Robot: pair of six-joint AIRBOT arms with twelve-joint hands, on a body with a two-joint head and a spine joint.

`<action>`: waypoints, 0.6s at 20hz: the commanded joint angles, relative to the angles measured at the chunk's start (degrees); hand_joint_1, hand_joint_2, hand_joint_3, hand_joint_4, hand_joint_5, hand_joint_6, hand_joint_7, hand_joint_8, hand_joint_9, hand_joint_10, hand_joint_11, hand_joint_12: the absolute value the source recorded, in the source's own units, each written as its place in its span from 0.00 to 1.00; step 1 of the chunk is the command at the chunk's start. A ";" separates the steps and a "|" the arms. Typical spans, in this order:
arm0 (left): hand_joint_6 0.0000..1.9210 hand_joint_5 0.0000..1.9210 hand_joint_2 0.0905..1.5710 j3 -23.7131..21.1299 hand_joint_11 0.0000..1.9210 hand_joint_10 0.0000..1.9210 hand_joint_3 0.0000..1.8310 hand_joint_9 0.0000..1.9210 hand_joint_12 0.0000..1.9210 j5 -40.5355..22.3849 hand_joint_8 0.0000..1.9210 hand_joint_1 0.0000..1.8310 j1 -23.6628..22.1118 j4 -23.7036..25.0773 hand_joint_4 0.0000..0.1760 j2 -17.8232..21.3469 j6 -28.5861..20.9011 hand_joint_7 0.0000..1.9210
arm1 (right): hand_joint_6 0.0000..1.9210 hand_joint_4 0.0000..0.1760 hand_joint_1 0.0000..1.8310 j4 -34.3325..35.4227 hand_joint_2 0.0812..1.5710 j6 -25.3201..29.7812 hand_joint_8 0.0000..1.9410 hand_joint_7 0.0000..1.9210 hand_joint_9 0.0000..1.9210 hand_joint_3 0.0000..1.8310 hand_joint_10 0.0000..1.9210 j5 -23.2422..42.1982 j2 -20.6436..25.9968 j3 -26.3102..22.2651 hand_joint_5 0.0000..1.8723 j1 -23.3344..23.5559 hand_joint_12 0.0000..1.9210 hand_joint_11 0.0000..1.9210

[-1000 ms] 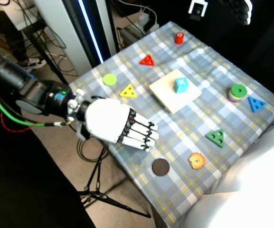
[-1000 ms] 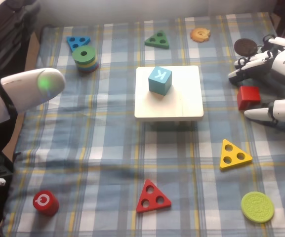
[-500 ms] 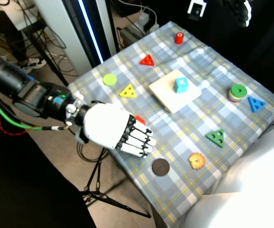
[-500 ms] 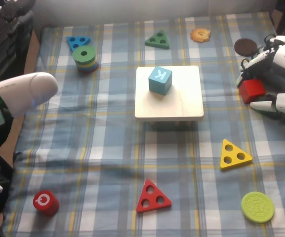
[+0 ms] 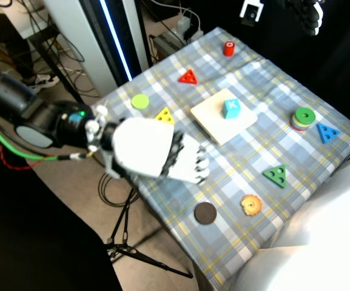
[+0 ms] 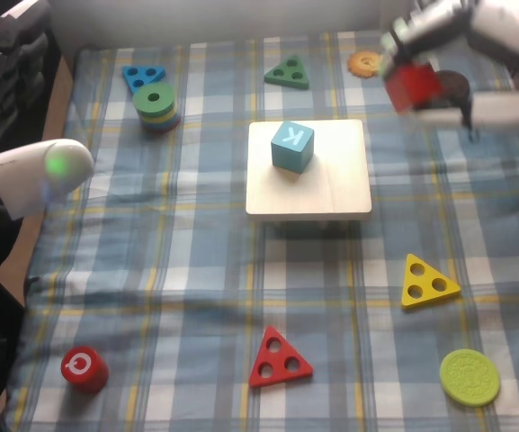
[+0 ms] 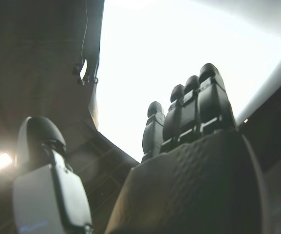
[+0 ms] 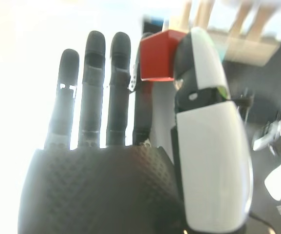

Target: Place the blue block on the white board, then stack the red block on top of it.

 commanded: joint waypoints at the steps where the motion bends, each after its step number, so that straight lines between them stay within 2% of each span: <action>1: 0.00 0.07 0.50 0.08 0.04 0.00 0.00 0.01 0.03 -7.51 0.00 0.39 -0.45 0.32 0.73 0.36 -0.68 0.04 | 0.39 0.00 0.62 -0.50 0.65 0.48 0.00 0.44 0.36 0.00 0.00 6.03 -0.33 0.09 0.60 1.31 0.58 0.03; 2: 0.00 0.07 0.50 0.11 0.05 0.00 0.00 0.01 0.03 -7.58 0.00 0.39 -0.45 0.19 0.69 0.36 -0.68 0.04 | 0.37 0.00 0.63 -2.33 0.65 0.70 0.00 0.44 0.36 0.00 0.00 5.93 -0.63 0.11 0.61 2.88 0.58 0.04; 3: 0.00 0.07 0.49 0.18 0.05 0.00 0.00 0.02 0.03 -7.73 0.00 0.38 -0.45 0.01 0.72 0.35 -0.68 0.04 | 0.37 0.00 0.64 -4.60 0.65 1.55 0.00 0.43 0.36 0.00 0.00 5.82 -1.12 0.26 0.61 4.64 0.58 0.04; 5: 0.00 0.07 0.50 0.22 0.05 0.00 0.00 0.02 0.03 -7.77 0.00 0.37 -0.41 -0.09 0.71 0.35 -0.68 0.04 | 0.35 0.00 0.65 -8.89 0.64 5.85 0.00 0.44 0.37 0.00 0.00 5.84 -2.50 1.60 0.62 6.81 0.59 0.04; 7: 0.00 0.07 0.49 0.23 0.04 0.00 0.00 0.02 0.03 -7.81 0.00 0.37 -0.27 -0.10 0.77 0.35 -0.68 0.04 | 0.33 0.00 0.64 -13.30 0.64 11.17 0.00 0.44 0.38 0.00 0.00 5.87 -4.90 3.72 0.63 9.46 0.60 0.04; 9: 0.00 0.07 0.49 0.33 0.04 0.00 0.00 0.02 0.03 -7.83 0.00 0.38 -0.24 -0.12 0.78 0.34 -0.68 0.04 | 0.37 0.00 0.63 -15.97 0.65 13.84 0.00 0.44 0.37 0.00 0.00 5.85 -6.62 5.15 0.61 10.93 0.61 0.06; 12: 0.00 0.07 0.50 0.52 0.05 0.00 0.00 0.02 0.04 -7.84 0.00 0.39 -0.24 -0.11 0.75 0.30 -0.80 0.04 | 0.38 0.00 0.62 -19.36 0.65 17.34 0.00 0.43 0.35 0.00 0.00 5.51 -8.97 7.04 0.61 11.88 0.62 0.02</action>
